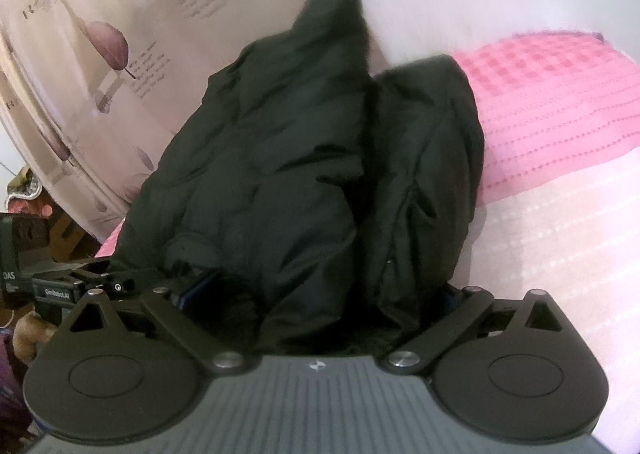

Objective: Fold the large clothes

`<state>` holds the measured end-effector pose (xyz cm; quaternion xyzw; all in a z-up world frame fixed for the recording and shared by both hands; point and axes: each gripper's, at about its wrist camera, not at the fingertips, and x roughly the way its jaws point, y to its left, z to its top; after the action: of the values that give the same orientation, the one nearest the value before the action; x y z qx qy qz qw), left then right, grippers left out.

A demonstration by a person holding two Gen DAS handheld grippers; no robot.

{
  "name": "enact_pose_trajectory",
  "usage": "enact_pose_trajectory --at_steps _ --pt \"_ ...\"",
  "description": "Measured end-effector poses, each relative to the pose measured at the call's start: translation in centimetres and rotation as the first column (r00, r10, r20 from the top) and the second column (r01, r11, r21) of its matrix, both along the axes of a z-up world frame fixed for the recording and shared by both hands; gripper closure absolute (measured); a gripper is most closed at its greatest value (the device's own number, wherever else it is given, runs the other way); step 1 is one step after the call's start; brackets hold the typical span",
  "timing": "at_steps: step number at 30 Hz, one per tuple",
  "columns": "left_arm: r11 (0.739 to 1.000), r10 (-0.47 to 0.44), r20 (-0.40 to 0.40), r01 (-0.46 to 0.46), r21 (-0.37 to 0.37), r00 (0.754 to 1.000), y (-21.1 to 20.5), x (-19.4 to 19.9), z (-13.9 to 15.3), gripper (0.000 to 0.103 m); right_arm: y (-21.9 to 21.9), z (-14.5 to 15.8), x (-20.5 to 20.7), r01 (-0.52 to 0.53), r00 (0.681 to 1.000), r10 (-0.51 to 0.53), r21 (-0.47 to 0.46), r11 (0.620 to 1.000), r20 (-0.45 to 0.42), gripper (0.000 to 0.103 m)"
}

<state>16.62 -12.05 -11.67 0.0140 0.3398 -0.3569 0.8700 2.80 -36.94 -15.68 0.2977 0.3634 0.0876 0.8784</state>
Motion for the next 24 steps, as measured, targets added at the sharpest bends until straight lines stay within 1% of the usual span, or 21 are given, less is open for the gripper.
enact_pose_trajectory --at_steps 3,7,9,12,18,22,23,24 --pt "1.0 -0.006 -0.035 0.005 -0.031 0.999 0.3 0.5 0.0 0.0 -0.6 -0.2 0.0 0.013 1.0 -0.013 0.038 0.999 -0.005 0.001" --pt "0.996 -0.016 -0.09 0.008 -0.087 0.996 1.2 1.2 -0.1 0.0 -2.2 -0.7 -0.1 0.042 0.999 -0.043 0.136 0.99 0.001 0.0" --pt "0.994 -0.02 -0.115 0.007 -0.111 0.993 1.5 1.5 -0.2 0.0 -2.9 -1.1 -0.2 0.052 0.999 -0.054 0.197 0.979 0.004 0.0" --pt "0.991 -0.029 -0.141 0.01 -0.134 0.99 1.7 2.0 -0.3 0.0 -3.9 -1.3 0.0 0.061 0.998 -0.062 0.246 0.967 -0.002 0.0" --pt "0.986 -0.051 -0.179 0.022 -0.163 0.982 1.7 2.5 -0.8 0.0 -4.4 -1.5 1.4 0.046 0.999 -0.038 0.257 0.965 -0.035 0.0" --pt "0.978 -0.05 -0.234 0.0 -0.209 0.971 1.7 3.1 -1.6 0.0 -3.4 -1.5 2.2 0.009 1.0 -0.004 0.203 0.979 -0.027 0.0" --pt "0.978 -0.044 -0.229 -0.005 -0.211 0.972 1.7 3.0 -1.7 0.001 -3.1 -1.5 2.4 0.003 1.0 0.002 0.194 0.981 -0.025 0.0" --pt "0.978 -0.036 -0.204 -0.007 -0.207 0.978 1.6 2.6 -1.5 0.006 -2.8 -1.5 2.5 -0.007 1.0 0.012 0.193 0.981 -0.023 0.0"
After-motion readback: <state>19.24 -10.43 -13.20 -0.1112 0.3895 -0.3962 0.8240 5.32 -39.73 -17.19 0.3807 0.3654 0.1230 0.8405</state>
